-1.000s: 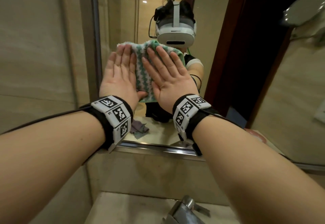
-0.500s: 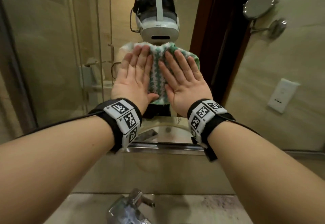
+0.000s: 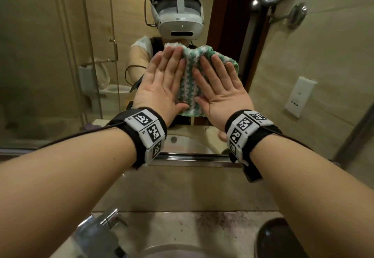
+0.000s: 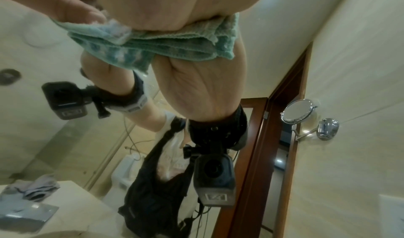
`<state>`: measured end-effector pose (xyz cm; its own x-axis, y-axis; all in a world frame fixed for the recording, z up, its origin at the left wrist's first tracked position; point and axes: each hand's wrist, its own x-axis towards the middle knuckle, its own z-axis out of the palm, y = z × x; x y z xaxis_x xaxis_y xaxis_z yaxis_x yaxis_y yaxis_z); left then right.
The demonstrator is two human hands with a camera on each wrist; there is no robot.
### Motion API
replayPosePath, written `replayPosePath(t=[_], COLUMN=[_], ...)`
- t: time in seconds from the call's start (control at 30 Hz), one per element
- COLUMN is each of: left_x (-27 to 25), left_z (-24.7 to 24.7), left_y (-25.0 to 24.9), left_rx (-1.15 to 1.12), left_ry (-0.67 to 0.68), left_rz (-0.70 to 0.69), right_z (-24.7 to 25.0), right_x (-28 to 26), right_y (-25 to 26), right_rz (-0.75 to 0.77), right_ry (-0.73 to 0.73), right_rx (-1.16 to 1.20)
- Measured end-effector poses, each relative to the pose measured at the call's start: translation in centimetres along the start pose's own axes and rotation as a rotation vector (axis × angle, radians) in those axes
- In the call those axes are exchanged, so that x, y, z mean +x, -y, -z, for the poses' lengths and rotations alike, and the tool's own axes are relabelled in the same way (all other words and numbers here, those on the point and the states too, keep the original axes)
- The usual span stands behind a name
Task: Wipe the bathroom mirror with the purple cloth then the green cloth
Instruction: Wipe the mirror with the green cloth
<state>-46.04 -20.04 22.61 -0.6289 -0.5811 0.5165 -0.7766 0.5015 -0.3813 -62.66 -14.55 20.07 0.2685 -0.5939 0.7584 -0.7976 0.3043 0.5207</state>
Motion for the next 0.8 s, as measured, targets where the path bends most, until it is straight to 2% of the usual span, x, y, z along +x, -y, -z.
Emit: replayPosePath(t=[0.17,0.33,0.8], left_x=[-0.3,-1.0,-5.6], left_z=[0.0,-0.6,-6.8], left_y=[1.1,3.5,16.3], left_rx=[0.021,0.076,0.117], left_ry=[-0.031,-0.029,0.089], left_rz=[-0.05,-0.107,0.009], right_z=[-0.3,-0.8,-1.3], right_x=[0.0,0.9,8.4], right_y=[0.6,3.3,18.0], right_rz=[-0.029,-0.091,-0.056], right_ry=[0.013,-0.008,-0.043], right_rx=[0.013,0.017,0.084])
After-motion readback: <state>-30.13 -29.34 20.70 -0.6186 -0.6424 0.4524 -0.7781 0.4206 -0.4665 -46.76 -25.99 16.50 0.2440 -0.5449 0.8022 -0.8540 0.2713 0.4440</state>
